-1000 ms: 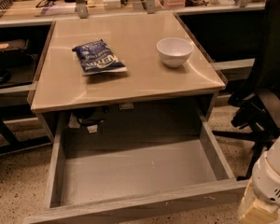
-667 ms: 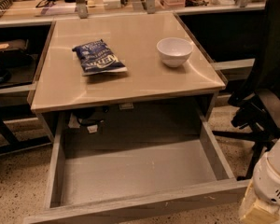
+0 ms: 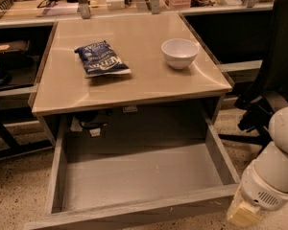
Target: Close top drawer
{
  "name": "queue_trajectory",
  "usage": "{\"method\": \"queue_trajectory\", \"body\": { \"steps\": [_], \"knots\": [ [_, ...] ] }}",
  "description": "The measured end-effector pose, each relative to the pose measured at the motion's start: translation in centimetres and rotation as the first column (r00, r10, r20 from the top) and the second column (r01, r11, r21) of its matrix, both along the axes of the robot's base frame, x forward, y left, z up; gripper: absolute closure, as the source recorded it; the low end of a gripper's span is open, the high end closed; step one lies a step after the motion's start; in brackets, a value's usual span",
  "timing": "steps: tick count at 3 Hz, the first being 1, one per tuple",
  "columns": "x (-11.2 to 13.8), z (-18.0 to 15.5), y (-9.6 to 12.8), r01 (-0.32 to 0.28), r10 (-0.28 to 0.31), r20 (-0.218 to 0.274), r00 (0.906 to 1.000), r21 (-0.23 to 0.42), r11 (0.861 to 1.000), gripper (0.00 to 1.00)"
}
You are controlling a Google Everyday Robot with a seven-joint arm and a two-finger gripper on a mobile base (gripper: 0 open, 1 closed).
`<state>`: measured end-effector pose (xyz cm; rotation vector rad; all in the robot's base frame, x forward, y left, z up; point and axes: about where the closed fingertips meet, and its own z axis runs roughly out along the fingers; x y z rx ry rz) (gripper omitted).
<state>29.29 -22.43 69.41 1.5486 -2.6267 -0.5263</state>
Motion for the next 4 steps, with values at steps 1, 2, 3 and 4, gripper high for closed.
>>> {"method": "queue_trajectory", "body": {
  "steps": [1,2,3,4],
  "knots": [
    [2.4,-1.5,0.9,0.006,-0.007,0.019,0.9998,0.035,0.999,1.00],
    [3.9,-2.6,1.4,0.016,-0.018,0.035,0.9992,0.064,0.998,1.00],
    [3.8,-2.6,1.4,0.016,-0.018,0.035,0.9992,0.064,0.998,1.00],
    [5.3,-2.6,2.1,0.000,-0.006,0.080,0.9968,0.082,0.997,1.00]
  ]
}}
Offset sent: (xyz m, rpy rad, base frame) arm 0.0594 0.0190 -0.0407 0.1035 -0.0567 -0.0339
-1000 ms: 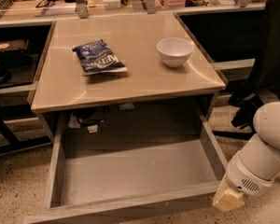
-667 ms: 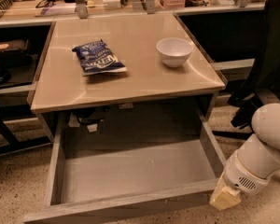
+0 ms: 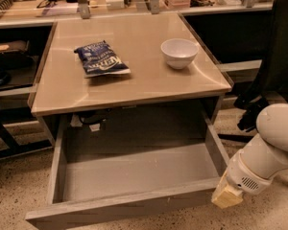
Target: Close top drawer
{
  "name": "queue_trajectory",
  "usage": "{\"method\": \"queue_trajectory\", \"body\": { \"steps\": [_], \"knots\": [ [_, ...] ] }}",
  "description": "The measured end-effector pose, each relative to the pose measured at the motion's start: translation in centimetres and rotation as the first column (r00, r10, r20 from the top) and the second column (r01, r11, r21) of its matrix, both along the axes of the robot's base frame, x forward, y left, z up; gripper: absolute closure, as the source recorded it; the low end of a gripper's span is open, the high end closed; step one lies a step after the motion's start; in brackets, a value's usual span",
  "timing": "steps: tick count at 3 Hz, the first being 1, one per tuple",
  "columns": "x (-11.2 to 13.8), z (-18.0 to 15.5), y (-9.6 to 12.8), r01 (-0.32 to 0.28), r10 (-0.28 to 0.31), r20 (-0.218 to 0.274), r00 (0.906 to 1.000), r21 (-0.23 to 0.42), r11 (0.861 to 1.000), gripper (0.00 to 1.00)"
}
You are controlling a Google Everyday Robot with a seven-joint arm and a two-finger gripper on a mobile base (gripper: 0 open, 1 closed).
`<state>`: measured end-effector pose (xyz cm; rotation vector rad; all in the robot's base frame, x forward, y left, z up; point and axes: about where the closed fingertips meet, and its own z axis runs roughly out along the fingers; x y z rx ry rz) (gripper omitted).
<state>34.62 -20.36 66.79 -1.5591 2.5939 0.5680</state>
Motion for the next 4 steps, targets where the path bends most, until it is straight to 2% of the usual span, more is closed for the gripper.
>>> {"method": "queue_trajectory", "body": {
  "steps": [1,3,4],
  "knots": [
    [0.0,0.0,0.0,0.000,0.000,0.000,1.0000,0.000,1.000,1.00],
    [3.2,-0.8,0.1,-0.017,0.015,0.089,0.9959,0.020,1.000,1.00],
    [5.6,-1.3,0.2,-0.030,0.027,0.134,0.9905,0.021,0.999,1.00]
  ]
}}
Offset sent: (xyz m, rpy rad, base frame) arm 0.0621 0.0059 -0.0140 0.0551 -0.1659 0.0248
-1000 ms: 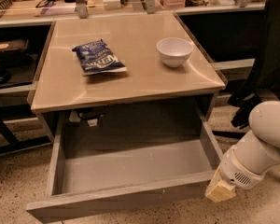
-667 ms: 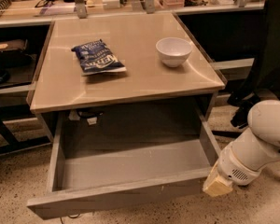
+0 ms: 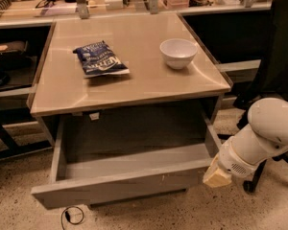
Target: Close top drawer
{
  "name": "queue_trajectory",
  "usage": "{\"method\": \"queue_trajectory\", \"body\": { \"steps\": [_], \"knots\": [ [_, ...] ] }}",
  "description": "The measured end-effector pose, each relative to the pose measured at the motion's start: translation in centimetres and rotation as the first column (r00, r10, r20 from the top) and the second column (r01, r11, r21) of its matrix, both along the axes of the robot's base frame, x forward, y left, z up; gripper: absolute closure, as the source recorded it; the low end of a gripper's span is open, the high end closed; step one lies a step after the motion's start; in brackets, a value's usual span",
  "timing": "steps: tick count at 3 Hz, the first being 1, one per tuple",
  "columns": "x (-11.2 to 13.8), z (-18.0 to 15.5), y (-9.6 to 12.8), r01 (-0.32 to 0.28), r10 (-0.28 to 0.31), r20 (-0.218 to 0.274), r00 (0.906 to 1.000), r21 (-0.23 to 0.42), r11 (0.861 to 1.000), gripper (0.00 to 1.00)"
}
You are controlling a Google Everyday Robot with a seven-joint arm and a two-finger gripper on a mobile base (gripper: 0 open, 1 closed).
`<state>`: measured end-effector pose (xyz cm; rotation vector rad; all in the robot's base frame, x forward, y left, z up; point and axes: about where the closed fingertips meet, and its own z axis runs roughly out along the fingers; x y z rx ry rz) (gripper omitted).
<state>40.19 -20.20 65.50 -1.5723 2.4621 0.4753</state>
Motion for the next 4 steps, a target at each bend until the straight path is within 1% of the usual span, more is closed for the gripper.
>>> {"method": "queue_trajectory", "body": {
  "steps": [1,2,3,4],
  "knots": [
    [2.4,-0.4,0.2,-0.016,0.016,0.038,0.9992,-0.006,1.000,1.00],
    [2.4,-0.4,0.2,-0.016,0.016,0.038,0.9992,-0.006,1.000,1.00],
    [5.5,-0.9,0.9,-0.038,0.039,0.065,0.9971,-0.010,0.999,1.00],
    [5.5,-0.9,0.9,-0.038,0.039,0.065,0.9971,-0.010,0.999,1.00]
  ]
}}
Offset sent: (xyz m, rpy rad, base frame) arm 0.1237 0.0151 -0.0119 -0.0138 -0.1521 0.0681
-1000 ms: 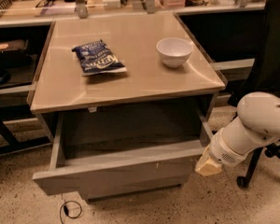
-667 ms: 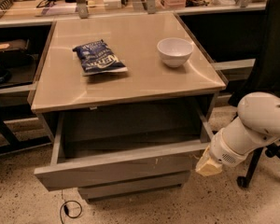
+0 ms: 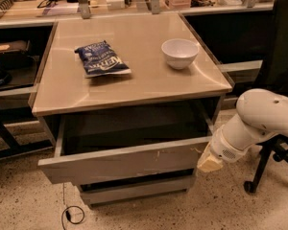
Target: Close top drawer
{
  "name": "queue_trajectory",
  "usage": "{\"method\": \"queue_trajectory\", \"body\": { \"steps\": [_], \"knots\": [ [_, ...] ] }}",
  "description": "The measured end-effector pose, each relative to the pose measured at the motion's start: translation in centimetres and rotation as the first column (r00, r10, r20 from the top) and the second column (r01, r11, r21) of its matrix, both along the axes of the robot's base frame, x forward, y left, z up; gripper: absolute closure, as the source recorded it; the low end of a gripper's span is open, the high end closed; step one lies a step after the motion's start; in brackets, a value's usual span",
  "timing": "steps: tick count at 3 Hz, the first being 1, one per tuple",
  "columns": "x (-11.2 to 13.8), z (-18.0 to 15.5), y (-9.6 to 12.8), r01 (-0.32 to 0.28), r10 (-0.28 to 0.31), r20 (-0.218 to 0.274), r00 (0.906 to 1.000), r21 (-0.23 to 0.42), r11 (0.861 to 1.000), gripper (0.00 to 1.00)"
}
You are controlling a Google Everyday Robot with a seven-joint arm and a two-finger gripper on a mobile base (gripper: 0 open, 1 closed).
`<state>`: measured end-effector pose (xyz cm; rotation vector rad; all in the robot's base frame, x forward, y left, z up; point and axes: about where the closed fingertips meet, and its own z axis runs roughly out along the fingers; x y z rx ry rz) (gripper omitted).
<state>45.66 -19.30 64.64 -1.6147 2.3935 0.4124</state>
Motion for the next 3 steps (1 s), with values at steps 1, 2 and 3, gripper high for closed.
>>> {"method": "queue_trajectory", "body": {
  "steps": [1,2,3],
  "knots": [
    [1.9,-0.2,-0.3,0.026,-0.026,0.030,0.9992,0.001,1.000,1.00],
    [4.1,-0.6,-0.7,0.041,-0.041,0.052,0.9978,-0.003,0.999,1.00],
    [5.6,-1.0,-1.2,0.058,-0.057,0.068,0.9961,-0.002,0.998,1.00]
  ]
}}
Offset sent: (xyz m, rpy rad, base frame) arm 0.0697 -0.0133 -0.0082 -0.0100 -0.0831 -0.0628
